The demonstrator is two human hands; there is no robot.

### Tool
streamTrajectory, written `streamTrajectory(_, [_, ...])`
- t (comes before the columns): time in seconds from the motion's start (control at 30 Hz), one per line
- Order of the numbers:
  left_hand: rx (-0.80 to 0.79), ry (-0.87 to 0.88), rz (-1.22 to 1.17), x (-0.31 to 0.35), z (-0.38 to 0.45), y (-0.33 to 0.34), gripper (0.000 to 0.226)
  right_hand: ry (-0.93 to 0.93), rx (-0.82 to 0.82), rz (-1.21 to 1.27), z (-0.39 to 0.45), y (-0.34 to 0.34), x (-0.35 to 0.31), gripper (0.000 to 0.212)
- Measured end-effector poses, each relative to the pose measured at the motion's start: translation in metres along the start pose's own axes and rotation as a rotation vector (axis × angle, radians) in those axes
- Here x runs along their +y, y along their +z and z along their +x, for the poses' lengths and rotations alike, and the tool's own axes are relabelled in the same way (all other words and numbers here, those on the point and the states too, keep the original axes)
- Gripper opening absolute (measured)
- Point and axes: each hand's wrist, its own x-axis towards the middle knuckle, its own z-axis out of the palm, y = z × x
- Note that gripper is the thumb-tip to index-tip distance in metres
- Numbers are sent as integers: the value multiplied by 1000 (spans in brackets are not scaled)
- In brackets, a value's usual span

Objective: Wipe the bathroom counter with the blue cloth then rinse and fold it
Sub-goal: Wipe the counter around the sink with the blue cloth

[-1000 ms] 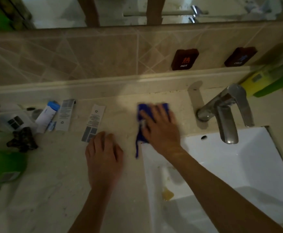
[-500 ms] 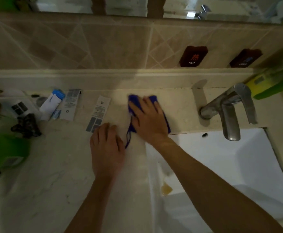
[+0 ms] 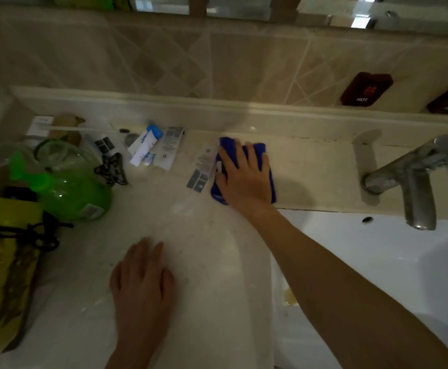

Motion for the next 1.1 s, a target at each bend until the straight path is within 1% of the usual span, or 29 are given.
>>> streamTrajectory(0.07, [-88,31,85,-1,-6,2,55,-112,-116,-22,-19,-5,-13,58])
streamTrajectory(0.1, [-112,36,105,-2,-7,2,54,-162,-140,-11,-36,-8,-14,59])
streamTrajectory(0.2, [-112,26,73,-4,-4,4,52,-298,-106,85,-103,-20,-17,52])
streamTrajectory(0.3, [-113,37,53,-7,-5,4,52,-625,-211,76,-160,-30,-16,51])
streamTrajectory(0.33, [-111,43,53,-7,-5,3,51,-712,-223,74,-158,-32,-9,51])
streamTrajectory(0.37, [-101,50,53,-7,-4,2,51,-731,-200,55,-147,-29,-1,50])
streamTrajectory(0.4, [-85,55,51,-7,-4,2,50,-666,-154,33,-133,-26,4,48])
streamTrajectory(0.43, [-72,56,50,-7,-4,2,48,-522,-90,23,-116,-21,7,46])
streamTrajectory(0.5, [-64,54,52,-7,-5,2,48,-194,-49,-1,-88,-18,-2,47])
streamTrajectory(0.53, [-58,59,45,-7,-6,3,47,-91,-56,-11,-83,-17,-15,48])
streamTrajectory(0.57, [-44,69,29,-8,-6,4,46,-48,-53,3,-84,-17,-30,49])
streamTrajectory(0.6, [-26,80,2,-9,-6,7,44,-79,-44,31,-90,-15,-45,48])
streamTrajectory(0.63, [-3,79,-34,-12,-7,10,42,-175,-43,61,-101,-15,-57,48])
streamTrajectory(0.7, [24,29,-167,-19,-9,12,40,-452,-115,85,-137,-16,-72,48])
streamTrajectory(0.77, [32,-24,-270,-26,-15,9,40,-686,-206,92,-175,-22,-67,50])
streamTrajectory(0.83, [68,-3,-215,-33,-28,3,32,-815,-243,74,-187,-27,-48,50])
streamTrajectory(0.87, [84,26,-167,-36,-36,0,30,-806,-215,34,-181,-26,-39,49])
streamTrajectory(0.9, [92,47,-129,-38,-43,-2,30,-711,-172,6,-171,-24,-34,48])
streamTrajectory(0.93, [90,54,-114,-42,-50,-3,31,-540,-119,-2,-155,-22,-34,48])
streamTrajectory(0.97, [81,47,-123,-45,-56,-3,32,-328,-96,0,-140,-24,-41,50])
streamTrajectory(1.0, [74,26,-152,-48,-60,-4,35,-157,-85,-1,-129,-26,-57,52])
streamTrajectory(1.03, [72,-7,-205,-50,-63,-3,37,-74,-95,8,-127,-25,-75,54])
streamTrajectory(1.07, [75,-47,-279,-52,-63,-3,39,-98,-110,27,-134,-24,-95,55])
streamTrajectory(1.1, [83,-91,-360,-53,-63,-4,40,-214,-137,60,-149,-22,-111,56])
